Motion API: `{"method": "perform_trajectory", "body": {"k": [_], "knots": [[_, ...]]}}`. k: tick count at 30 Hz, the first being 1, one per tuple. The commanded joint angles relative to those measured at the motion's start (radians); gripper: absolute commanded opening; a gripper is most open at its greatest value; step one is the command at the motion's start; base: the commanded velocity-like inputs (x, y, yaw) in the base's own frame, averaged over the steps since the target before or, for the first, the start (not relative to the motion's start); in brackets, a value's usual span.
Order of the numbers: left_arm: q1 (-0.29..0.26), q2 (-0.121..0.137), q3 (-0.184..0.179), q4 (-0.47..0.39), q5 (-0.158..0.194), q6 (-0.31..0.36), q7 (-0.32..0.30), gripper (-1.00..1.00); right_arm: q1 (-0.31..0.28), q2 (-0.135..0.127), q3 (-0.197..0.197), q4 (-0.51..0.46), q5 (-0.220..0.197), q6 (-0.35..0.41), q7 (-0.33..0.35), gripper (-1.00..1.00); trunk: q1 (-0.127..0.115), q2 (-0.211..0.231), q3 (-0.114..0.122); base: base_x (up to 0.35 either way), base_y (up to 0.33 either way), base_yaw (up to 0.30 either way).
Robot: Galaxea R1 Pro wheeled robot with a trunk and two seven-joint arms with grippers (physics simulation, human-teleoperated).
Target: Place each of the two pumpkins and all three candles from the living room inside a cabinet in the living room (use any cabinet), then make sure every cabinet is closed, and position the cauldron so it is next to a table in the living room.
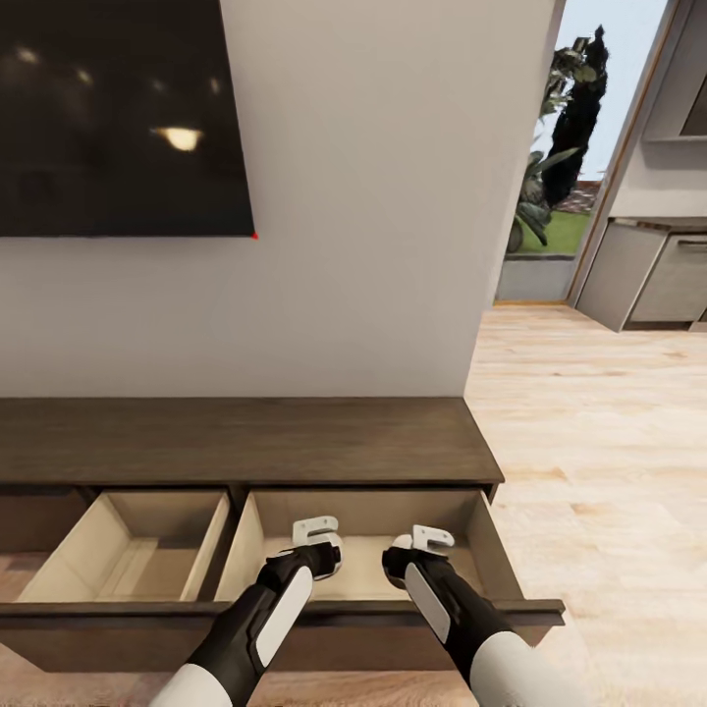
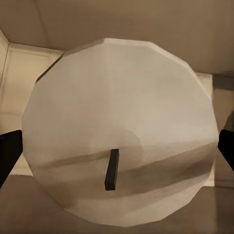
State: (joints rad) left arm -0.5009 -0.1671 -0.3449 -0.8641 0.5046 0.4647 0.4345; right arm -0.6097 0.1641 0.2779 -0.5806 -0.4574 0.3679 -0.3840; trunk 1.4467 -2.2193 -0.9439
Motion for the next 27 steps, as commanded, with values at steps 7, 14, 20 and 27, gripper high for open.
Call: {"method": "perform_trajectory", "body": {"k": [7,14,20,27], "knots": [[-0.001,0.001,-0.003,-0.002,0.009,0.003,0.011,-1.0,-0.064,0.01,0.005,0.0,-0.006,0.068,-0.012,-1.0,0.027,-0.05,-0.023,0.0,0.0,0.0],[-0.001,0.001,-0.002,-0.003,0.008,0.005,0.011,-1.0,-0.071,0.01,0.008,0.002,-0.006,0.077,-0.012,-1.0,0.054,-0.099,-0.045,0.0,0.0,0.0],[-0.001,0.003,0.001,-0.034,0.01,0.005,0.012,-1.0,-0.07,0.01,0.012,0.007,-0.005,0.073,-0.012,-1.0,0.069,-0.127,-0.057,0.0,0.0,0.0],[-0.001,0.004,-0.01,-0.046,0.011,0.007,0.013,-1.0,-0.07,0.01,0.012,0.007,-0.005,0.072,-0.012,-1.0,0.069,-0.127,-0.057,0.032,0.0,0.0]]}}
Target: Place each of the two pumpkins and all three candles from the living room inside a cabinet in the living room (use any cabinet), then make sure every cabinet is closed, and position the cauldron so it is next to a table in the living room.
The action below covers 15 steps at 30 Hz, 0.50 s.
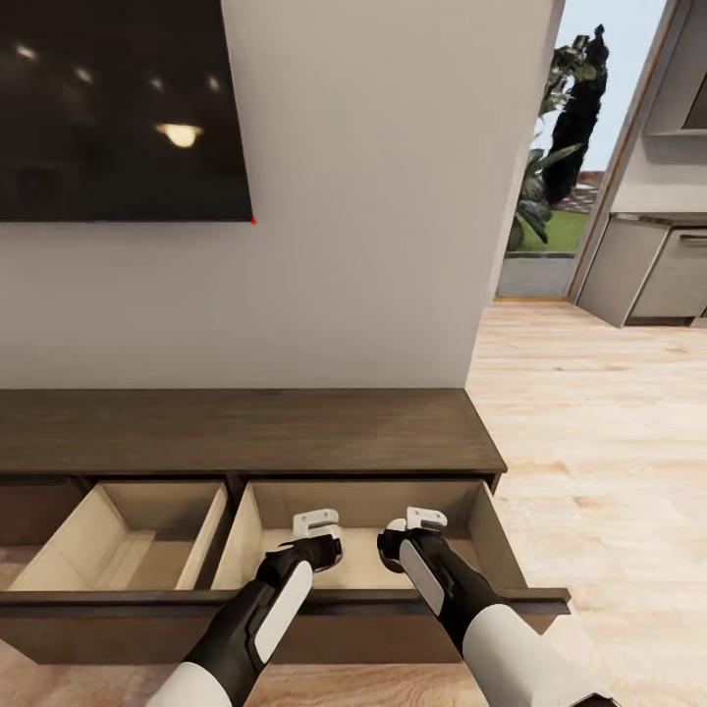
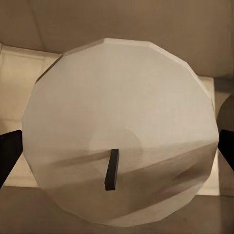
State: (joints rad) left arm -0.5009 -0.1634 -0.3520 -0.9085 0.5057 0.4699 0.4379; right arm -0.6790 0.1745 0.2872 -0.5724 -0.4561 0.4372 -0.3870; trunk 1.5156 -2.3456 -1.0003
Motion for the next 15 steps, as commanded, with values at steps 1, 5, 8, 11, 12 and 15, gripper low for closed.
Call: {"method": "perform_trajectory", "body": {"k": [1,5,8,11,12,15], "knots": [[-0.001,0.001,-0.003,-0.001,0.01,0.002,0.01,-1.0,-0.001,0.0,0.003,-0.001,-0.007,0.003,-0.009,-1.0,0.0,0.0,-0.001,0.088,0.0,0.0],[-0.001,0.001,-0.005,-0.002,0.01,0.002,0.01,-1.0,-0.001,0.0,0.003,-0.001,-0.007,0.003,-0.009,-1.0,0.0,0.0,-0.001,0.025,0.0,0.0],[-0.001,0.001,-0.005,-0.001,0.011,0.003,0.009,-1.0,-0.001,0.0,0.003,0.0,-0.007,0.003,-0.009,-1.0,0.0,0.0,-0.001,0.005,0.0,0.0],[-0.001,0.001,-0.004,-0.001,0.01,0.016,0.009,-1.0,-0.001,0.0,0.003,0.0,-0.007,0.003,-0.009,-1.0,0.0,0.0,-0.001,0.093,0.0,0.0],[-0.001,0.001,-0.003,-0.001,0.01,0.026,0.008,-1.0,-0.001,0.0,0.003,0.0,-0.007,0.003,-0.009,-1.0,0.0,0.0,-0.001,0.057,0.0,0.0],[-0.001,0.0,0.004,-0.001,0.009,0.049,0.015,-1.0,-0.001,0.0,0.003,0.0,-0.007,0.003,-0.009,-1.0,0.0,0.0,-0.001,0.019,0.0,0.0]]}}
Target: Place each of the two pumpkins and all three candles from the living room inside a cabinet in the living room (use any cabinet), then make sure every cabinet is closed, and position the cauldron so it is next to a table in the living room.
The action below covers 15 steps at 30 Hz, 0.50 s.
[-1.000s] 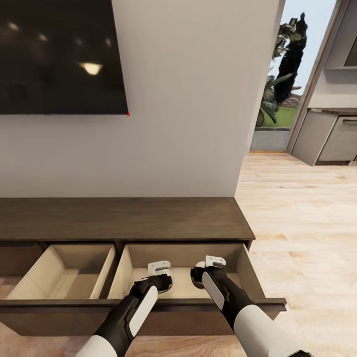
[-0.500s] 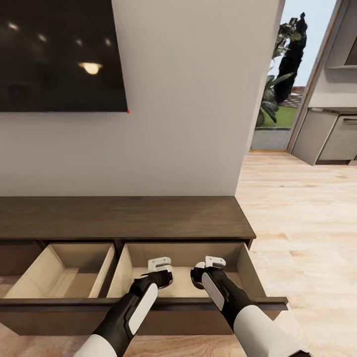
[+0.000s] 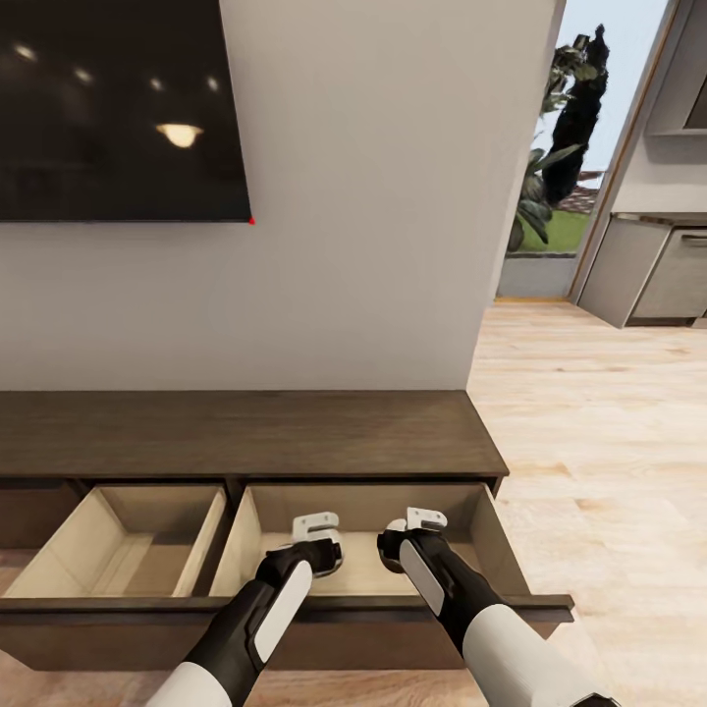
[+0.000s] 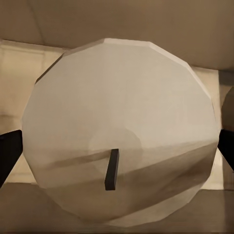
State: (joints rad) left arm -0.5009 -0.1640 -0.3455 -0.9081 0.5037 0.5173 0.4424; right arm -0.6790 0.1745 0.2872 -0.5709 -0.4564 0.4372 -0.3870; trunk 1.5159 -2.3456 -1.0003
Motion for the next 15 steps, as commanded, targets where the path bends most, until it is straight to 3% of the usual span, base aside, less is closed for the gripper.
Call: {"method": "perform_trajectory", "body": {"k": [1,15], "knots": [[-0.001,0.0,-0.003,-0.002,0.01,0.003,0.015,-1.0,-0.001,0.0,0.003,-0.001,-0.007,0.003,-0.009,-1.0,0.0,0.0,-0.001,0.006,0.0,0.0],[-0.001,-0.002,0.002,-0.002,0.012,0.007,0.077,-1.0,-0.001,0.0,0.003,0.0,-0.006,-0.004,-0.009,-1.0,0.034,-0.063,-0.029,0.0,0.0,0.0]]}}
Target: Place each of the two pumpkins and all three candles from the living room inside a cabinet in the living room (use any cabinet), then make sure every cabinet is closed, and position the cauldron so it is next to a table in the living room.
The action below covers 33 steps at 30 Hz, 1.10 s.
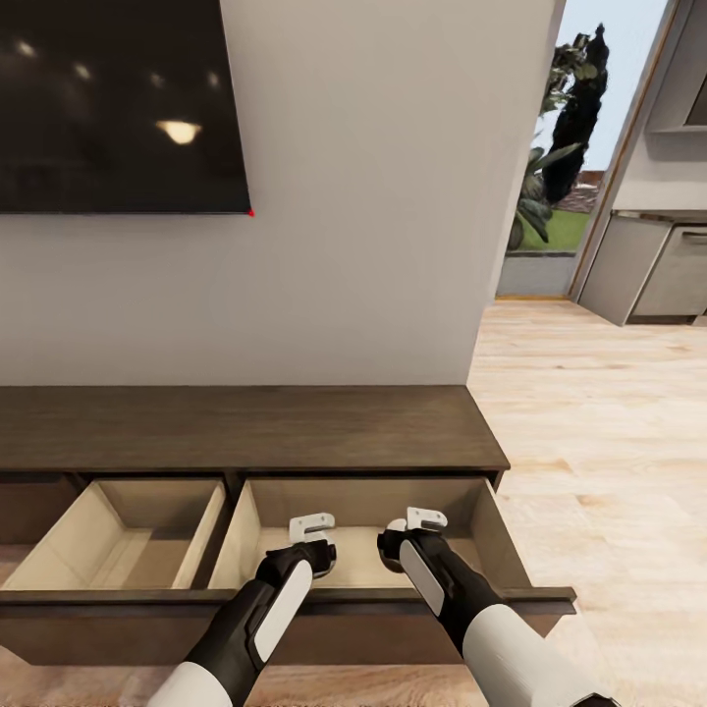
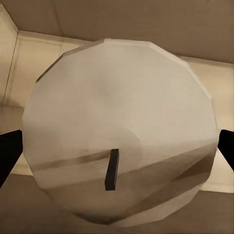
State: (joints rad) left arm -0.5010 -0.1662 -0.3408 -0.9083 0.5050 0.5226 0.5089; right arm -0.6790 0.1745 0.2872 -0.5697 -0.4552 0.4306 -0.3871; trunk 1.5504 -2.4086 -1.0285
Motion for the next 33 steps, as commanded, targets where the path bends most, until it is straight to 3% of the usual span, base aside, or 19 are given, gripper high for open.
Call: {"method": "perform_trajectory", "body": {"k": [1,12,24,33], "knots": [[-0.001,0.001,-0.004,-0.001,0.01,0.001,0.011,-1.0,-0.001,0.0,0.003,-0.001,-0.007,0.001,-0.009,-1.0,0.0,0.0,-0.001,0.0,0.0,0.0],[-0.001,0.002,-0.007,0.0,0.009,-0.001,0.013,-1.0,-0.002,0.0,0.001,0.052,-0.009,-0.055,-0.012,-1.0,0.0,0.0,-0.001,0.0,0.0,0.0],[-0.001,0.002,-0.008,0.0,0.009,-0.007,0.013,-1.0,-0.002,-0.001,0.0,0.059,-0.01,-0.058,-0.013,-1.0,0.0,0.0,-0.001,0.018,0.023,0.0],[-0.001,0.001,-0.007,0.0,0.009,-0.008,0.013,-1.0,-0.002,-0.003,0.0,0.059,-0.01,-0.058,-0.013,-1.0,0.015,-0.028,-0.014,0.0,0.0,0.0]]}}
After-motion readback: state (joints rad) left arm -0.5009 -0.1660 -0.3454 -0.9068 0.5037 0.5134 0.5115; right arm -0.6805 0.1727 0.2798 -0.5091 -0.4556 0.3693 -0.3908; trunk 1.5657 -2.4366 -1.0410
